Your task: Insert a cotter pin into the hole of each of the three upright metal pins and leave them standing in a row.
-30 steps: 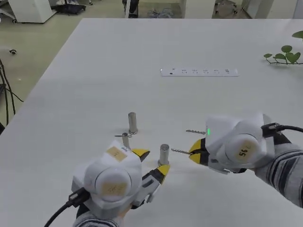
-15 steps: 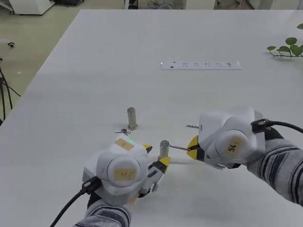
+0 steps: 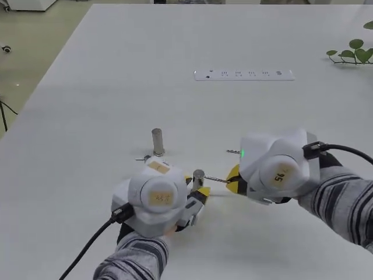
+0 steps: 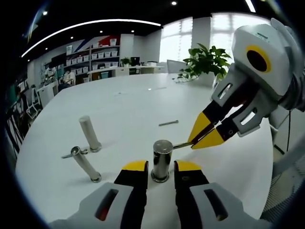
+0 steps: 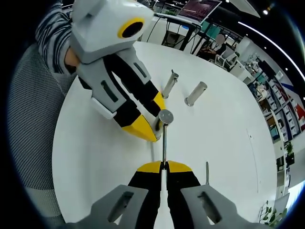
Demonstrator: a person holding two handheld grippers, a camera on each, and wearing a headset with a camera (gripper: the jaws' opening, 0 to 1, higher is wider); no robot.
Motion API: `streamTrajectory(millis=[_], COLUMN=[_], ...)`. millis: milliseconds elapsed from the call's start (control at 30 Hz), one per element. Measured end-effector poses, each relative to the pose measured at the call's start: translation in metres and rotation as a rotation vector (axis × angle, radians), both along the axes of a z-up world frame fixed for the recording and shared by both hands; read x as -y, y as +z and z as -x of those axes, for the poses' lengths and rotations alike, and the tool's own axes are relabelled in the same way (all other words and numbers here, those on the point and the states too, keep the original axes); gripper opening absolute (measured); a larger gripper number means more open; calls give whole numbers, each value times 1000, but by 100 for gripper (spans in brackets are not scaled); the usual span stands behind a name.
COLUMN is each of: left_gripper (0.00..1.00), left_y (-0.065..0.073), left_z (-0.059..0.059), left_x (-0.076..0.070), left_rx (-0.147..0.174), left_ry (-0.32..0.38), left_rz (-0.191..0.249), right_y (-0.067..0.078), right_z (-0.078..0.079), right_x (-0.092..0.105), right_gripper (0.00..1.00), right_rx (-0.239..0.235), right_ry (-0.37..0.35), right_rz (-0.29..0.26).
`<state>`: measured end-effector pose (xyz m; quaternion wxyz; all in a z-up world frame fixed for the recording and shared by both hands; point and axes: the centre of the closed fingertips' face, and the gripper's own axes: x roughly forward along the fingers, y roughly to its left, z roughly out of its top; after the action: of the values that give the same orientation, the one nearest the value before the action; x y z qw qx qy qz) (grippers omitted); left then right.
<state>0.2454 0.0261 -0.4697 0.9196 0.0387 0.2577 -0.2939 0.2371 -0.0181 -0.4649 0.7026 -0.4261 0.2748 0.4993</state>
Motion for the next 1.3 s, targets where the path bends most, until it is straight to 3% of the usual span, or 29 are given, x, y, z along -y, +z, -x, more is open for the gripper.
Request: streamTrajectory(millis=[333, 867, 1300], left_gripper=[11, 9, 9], left_y=[-6, -8, -8], left_z=[-1, -1, -1], left_x=[2, 2, 1], left_rx=[-16, 12, 13], left_ry=[-1, -11, 1], left_rz=[-5, -41, -29], right_y=[6, 14, 21], right_z=[-1, 3, 4], right_x=[-3, -3, -6], right_gripper=[0, 0, 0], right_rx=[6, 28, 43], right_ry=[12, 46, 64], right_rz=[-8, 10, 3])
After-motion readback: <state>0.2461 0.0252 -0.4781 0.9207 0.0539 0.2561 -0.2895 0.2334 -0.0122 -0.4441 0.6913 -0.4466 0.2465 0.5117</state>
